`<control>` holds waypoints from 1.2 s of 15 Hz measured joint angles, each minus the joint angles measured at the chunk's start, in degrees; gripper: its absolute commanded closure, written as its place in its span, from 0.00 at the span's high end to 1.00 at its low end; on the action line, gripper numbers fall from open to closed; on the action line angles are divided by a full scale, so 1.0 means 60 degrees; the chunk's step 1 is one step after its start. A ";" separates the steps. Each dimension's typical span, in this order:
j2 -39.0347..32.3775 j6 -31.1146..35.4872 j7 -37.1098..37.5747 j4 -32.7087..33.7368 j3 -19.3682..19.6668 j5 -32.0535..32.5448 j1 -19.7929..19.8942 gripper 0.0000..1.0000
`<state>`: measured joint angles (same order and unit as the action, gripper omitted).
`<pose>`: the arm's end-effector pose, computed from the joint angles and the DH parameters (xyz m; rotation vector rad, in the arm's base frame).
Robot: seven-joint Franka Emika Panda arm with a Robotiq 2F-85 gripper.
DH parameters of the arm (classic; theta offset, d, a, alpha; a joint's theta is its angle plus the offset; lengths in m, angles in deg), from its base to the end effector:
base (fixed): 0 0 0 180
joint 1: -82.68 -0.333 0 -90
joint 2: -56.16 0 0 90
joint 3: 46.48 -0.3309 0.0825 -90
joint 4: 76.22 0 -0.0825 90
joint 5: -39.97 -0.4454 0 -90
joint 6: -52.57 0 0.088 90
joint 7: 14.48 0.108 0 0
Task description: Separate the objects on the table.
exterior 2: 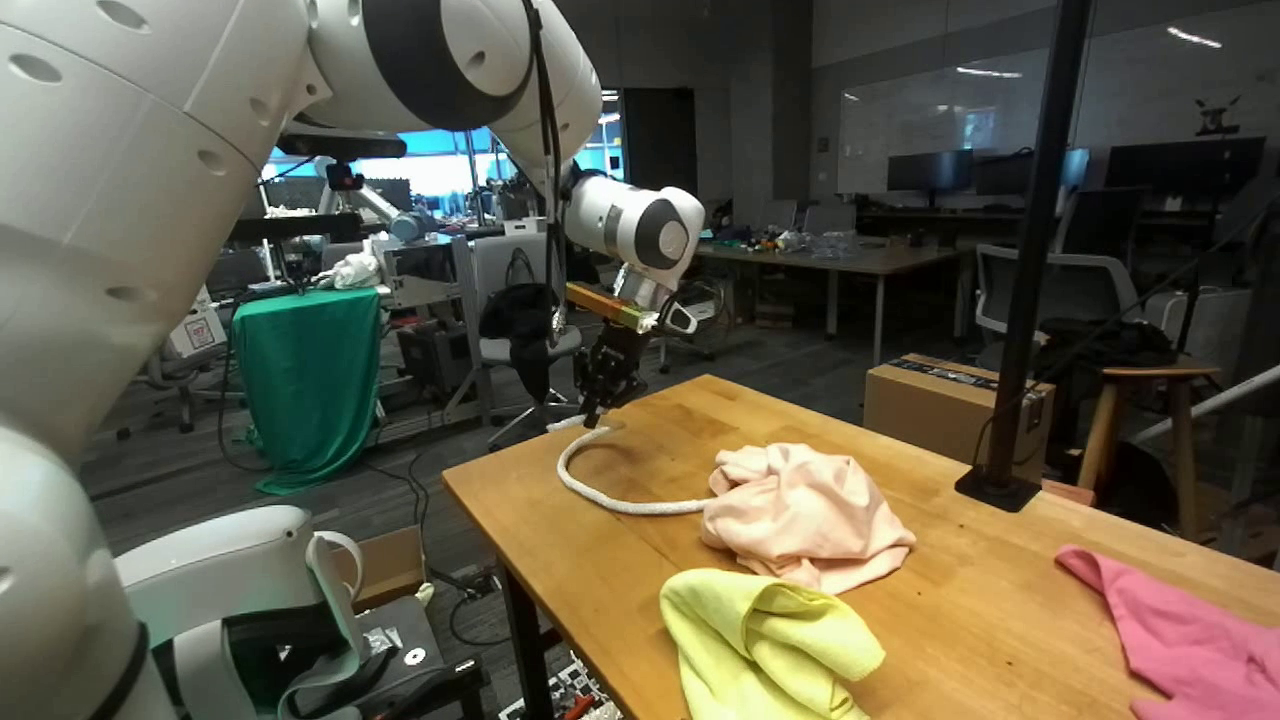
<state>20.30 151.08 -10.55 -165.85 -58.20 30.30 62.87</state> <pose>0.5988 0.3683 0.2359 -2.8493 -0.5884 0.7800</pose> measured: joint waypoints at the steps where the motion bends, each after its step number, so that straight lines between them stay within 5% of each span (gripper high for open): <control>1: 0.0000 0.0017 -0.0098 -0.0054 -0.0078 -0.0282 0.0096 0.14; 8: 0.0000 0.0526 -0.0542 -0.0335 -0.0425 -0.1886 0.0460 0.14; 17: -0.0011 0.1005 -0.0544 -0.0665 -0.0456 -0.2613 0.0502 0.13; 18: -0.0012 0.1030 -0.0544 -0.0687 -0.0456 -0.2620 0.0504 0.38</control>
<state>20.23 157.26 -13.81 -169.97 -60.94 14.58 65.90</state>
